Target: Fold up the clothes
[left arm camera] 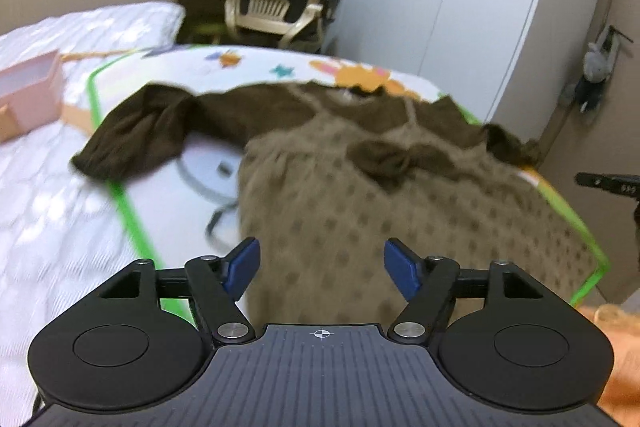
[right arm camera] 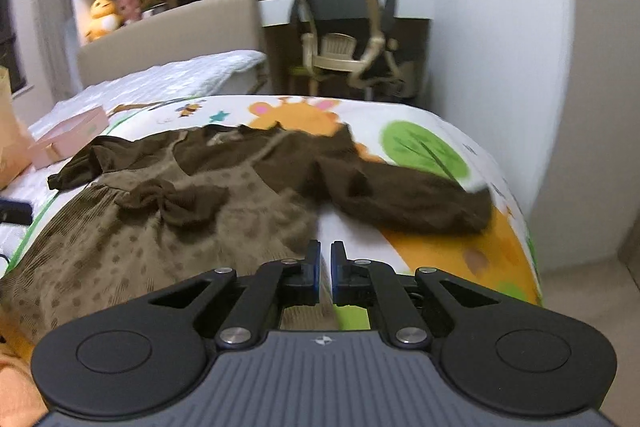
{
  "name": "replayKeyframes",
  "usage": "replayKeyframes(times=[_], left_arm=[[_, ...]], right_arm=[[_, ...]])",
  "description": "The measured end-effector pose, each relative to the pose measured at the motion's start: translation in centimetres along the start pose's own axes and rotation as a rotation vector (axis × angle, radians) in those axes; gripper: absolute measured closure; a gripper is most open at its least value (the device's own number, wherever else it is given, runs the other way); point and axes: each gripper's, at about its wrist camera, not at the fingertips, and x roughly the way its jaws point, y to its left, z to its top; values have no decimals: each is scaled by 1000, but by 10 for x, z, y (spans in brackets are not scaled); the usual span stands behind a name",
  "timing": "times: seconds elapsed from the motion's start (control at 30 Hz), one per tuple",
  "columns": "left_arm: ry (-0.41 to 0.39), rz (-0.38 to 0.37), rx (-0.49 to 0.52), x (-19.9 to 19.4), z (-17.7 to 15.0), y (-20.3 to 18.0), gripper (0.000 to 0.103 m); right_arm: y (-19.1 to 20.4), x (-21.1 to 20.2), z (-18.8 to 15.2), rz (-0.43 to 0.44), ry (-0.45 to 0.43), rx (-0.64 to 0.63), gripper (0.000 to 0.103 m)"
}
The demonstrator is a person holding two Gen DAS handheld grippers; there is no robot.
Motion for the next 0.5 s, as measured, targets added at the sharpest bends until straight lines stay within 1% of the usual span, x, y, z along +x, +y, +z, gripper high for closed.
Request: replayKeyframes(times=[0.07,0.1,0.13,0.17,0.27,0.33,0.43,0.5], left_arm=[[-7,-18,-3,16,17,-3,26],[-10,-25,-2,25,25,-5,26],[-14,-33,3,34,33,-7,25],[-19,-43,10,46,41,-8,25],[-13,-75,0,85,65,-6,25],[-8,-113,-49,110,80,3,26],[0,-176,-124,144,103,18,26],[18,-209,-148,164,117,26,25]], right_arm=[[8,22,18,9,-7,-30,89],[12,34,28,19,-11,-43,79],[16,49,37,33,-11,-52,67],[20,63,47,47,-12,-61,63],[30,110,74,117,19,-41,63],[33,150,91,176,74,26,63],[33,205,106,195,137,98,62],[33,237,112,197,185,135,62]])
